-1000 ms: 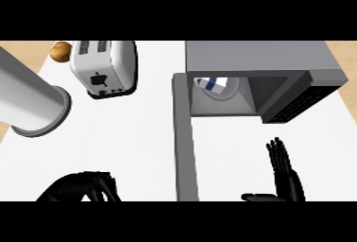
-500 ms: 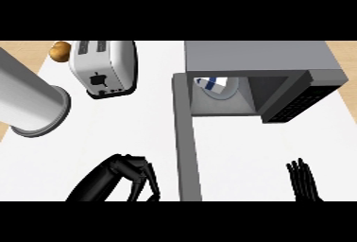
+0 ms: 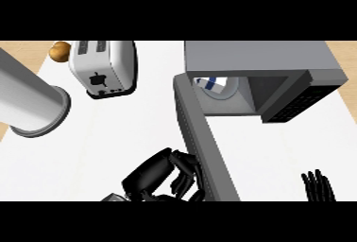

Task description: Pick up the milk, place it into the microwave and close the microwave

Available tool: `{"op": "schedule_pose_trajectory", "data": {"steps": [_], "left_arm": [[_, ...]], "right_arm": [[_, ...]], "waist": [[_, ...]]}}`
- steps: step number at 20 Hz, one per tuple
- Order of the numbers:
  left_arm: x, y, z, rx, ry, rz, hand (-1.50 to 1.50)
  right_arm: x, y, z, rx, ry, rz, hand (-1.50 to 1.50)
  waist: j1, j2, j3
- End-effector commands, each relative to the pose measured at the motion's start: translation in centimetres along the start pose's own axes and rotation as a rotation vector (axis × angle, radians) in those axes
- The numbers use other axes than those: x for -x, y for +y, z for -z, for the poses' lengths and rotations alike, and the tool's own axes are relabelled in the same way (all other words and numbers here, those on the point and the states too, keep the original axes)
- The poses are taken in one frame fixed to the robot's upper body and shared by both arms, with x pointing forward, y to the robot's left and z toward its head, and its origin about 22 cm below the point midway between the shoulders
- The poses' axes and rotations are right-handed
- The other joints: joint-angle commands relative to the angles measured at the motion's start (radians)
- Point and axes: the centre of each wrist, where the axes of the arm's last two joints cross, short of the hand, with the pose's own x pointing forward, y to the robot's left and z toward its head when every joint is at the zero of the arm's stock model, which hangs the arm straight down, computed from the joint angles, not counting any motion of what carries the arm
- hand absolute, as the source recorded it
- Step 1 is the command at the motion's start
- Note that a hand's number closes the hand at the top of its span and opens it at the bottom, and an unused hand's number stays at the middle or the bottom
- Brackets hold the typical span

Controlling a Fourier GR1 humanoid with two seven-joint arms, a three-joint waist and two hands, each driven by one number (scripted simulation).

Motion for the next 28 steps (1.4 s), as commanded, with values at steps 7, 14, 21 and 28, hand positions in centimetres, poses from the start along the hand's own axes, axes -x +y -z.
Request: {"op": "schedule_pose_trajectory", "data": {"steps": [7, 14, 21, 28], "left_arm": [[3.5, -6.0, 5.5, 0.094, 0.1, 0.053, 1.5], [3.3, -7.1, 7.7, -0.001, 0.151, 0.043, 1.5], [2.3, -5.2, 9.4, -0.17, 0.036, -0.07, -1.5], [1.7, -2.1, 11.6, -0.379, 0.009, -0.093, 1.5]], "right_arm": [[-4.4, -1.5, 0.0, -0.146, -0.119, 0.113, -1.5], [-6.5, 0.8, 2.8, -0.208, -0.195, 0.143, -1.5], [-9.2, 0.8, 3.9, -0.275, -0.203, 0.155, -1.5], [-10.8, 1.6, 4.5, -0.339, -0.212, 0.188, -1.5]], "waist": [[-0.044, 0.007, -0.001], [-0.089, 0.014, -0.001], [-0.164, 0.032, -0.005], [-0.21, 0.044, -0.006]]}}
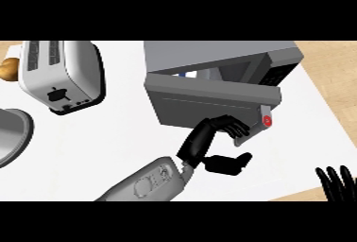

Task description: Pick up the milk, place it into the microwave and close the microwave

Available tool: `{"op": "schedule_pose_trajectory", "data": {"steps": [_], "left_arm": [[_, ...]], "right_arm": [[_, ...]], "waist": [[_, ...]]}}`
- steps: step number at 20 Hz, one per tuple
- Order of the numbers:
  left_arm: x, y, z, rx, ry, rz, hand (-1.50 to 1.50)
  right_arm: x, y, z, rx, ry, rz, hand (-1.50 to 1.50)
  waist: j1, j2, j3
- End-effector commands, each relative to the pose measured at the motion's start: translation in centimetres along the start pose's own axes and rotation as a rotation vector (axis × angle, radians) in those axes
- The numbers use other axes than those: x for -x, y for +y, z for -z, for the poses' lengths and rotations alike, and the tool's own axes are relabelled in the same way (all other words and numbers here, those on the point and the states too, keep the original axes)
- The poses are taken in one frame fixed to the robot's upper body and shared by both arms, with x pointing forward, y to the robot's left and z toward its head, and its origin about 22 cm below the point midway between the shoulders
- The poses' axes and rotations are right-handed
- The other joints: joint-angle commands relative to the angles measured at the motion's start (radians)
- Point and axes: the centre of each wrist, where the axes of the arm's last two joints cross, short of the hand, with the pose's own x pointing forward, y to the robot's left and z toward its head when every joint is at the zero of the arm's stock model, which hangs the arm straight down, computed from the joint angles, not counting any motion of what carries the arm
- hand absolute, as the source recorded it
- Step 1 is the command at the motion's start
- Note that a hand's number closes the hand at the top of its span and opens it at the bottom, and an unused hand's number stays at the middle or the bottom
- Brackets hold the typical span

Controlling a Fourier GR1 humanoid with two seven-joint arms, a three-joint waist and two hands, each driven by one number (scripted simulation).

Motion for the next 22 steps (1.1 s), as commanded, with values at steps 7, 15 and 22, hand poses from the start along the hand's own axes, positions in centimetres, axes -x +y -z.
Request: {"op": "schedule_pose_trajectory", "data": {"steps": [7, 15, 22], "left_arm": [[-1.7, 3.0, 3.9, -0.195, -0.067, -0.094, 1.5], [-2.8, 4.9, 6.3, -0.253, -0.08, -0.13, 1.5], [-2.9, 5.0, 6.7, -0.271, -0.1, -0.143, 1.5]], "right_arm": [[-1.8, 0.9, 0.8, -0.111, -0.001, 0.074, -1.5], [-3.4, 0.8, 1.4, -0.12, -0.015, 0.089, -1.5], [-4.0, 0.9, 2.0, -0.159, -0.035, 0.119, -1.5]], "waist": [[-0.07, 0.025, -0.001], [-0.117, 0.038, 0.0], [-0.131, 0.043, 0.004]]}}
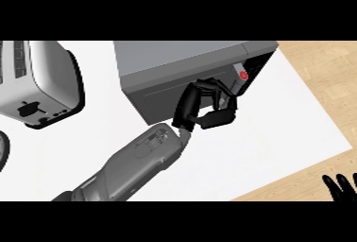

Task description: Pick up the milk, place it into the microwave and close the microwave

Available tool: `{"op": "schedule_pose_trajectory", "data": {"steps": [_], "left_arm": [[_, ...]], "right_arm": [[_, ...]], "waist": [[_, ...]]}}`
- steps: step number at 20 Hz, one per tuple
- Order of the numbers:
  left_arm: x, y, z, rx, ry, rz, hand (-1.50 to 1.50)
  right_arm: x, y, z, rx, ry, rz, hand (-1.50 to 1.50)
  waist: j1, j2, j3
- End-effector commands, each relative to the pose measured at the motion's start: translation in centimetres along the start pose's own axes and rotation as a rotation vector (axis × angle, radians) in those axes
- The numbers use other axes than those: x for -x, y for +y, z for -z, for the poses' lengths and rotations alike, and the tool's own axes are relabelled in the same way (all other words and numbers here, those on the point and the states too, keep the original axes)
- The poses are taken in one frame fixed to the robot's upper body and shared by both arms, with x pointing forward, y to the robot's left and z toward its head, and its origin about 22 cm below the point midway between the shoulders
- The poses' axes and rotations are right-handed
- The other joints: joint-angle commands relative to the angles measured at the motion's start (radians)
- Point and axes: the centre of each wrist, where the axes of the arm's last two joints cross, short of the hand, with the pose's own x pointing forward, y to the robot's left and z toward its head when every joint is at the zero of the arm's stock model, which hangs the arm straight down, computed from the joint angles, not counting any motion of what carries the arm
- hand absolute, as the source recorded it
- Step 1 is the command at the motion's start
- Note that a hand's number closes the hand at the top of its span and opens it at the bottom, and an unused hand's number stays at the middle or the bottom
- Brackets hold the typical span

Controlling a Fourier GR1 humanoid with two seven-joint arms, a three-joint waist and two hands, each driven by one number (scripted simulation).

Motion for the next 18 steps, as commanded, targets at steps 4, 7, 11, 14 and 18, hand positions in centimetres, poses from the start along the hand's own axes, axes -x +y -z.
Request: {"op": "schedule_pose_trajectory", "data": {"steps": [4, 7, 11, 14, 18], "left_arm": [[-1.0, 0.2, 2.1, -0.026, -0.029, 0.007, 1.5], [-0.8, 0.4, 2.1, -0.032, -0.033, -0.008, 1.5], [-0.3, 0.5, 2.0, -0.052, -0.043, 0.008, 1.5], [-0.3, 0.5, 2.0, -0.056, -0.044, -0.001, 1.5], [-0.2, 0.5, 2.2, -0.063, -0.059, 0.005, 1.5]], "right_arm": [[-0.9, -0.1, 0.3, -0.041, -0.009, 0.027, -1.5], [-1.3, 0.1, 0.6, -0.047, -0.02, 0.032, -1.5], [-1.9, -0.3, 0.5, -0.058, -0.016, 0.019, -1.5], [-2.7, -0.2, 1.1, -0.076, -0.051, 0.007, -1.5], [-3.1, -0.2, 1.0, -0.068, -0.046, 0.018, -1.5]], "waist": [[-0.026, 0.015, 0.003], [-0.024, 0.018, 0.002], [-0.037, 0.017, 0.004], [-0.045, 0.015, 0.002], [-0.044, 0.019, 0.003]]}}
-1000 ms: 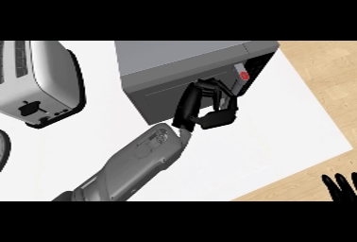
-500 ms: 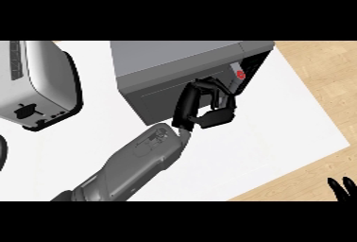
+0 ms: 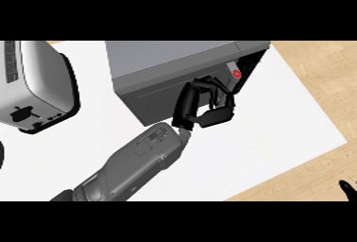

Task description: Pick up the milk, place it into the microwave and close the microwave

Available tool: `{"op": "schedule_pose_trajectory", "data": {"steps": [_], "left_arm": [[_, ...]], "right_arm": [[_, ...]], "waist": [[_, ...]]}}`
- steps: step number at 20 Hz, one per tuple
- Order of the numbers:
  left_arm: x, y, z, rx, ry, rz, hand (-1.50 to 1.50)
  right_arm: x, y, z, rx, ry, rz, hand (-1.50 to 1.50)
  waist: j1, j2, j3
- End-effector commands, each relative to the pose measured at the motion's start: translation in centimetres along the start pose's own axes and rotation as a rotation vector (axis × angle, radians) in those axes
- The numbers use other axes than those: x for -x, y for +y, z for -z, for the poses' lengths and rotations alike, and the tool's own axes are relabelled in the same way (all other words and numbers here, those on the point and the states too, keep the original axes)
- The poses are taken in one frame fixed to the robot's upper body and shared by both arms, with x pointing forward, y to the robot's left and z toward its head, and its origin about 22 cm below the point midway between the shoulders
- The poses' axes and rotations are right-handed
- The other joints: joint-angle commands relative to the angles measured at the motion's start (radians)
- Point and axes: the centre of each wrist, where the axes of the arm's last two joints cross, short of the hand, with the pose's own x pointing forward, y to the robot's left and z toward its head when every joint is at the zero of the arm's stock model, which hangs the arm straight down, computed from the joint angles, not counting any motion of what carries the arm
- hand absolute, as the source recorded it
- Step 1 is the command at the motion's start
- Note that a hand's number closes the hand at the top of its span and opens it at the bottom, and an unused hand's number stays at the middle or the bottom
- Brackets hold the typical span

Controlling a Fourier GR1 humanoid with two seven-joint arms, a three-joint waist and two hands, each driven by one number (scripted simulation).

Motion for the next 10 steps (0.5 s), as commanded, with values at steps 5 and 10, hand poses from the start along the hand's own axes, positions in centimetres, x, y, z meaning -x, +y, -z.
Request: {"op": "schedule_pose_trajectory", "data": {"steps": [5, 10], "left_arm": [[-0.62, 0.44, 2.26, -0.017, 0.001, 0.01, 1.5], [-0.94, 0.26, 2.47, -0.028, -0.007, -0.001, 1.5]], "right_arm": [[-0.57, 0.37, -0.37, 0.001, -0.011, 0.058, -1.5], [-0.82, 0.27, -0.56, -0.006, 0.008, 0.076, -1.5]], "waist": [[-0.017, 0.017, 0.001], [-0.025, 0.02, 0.002]]}}
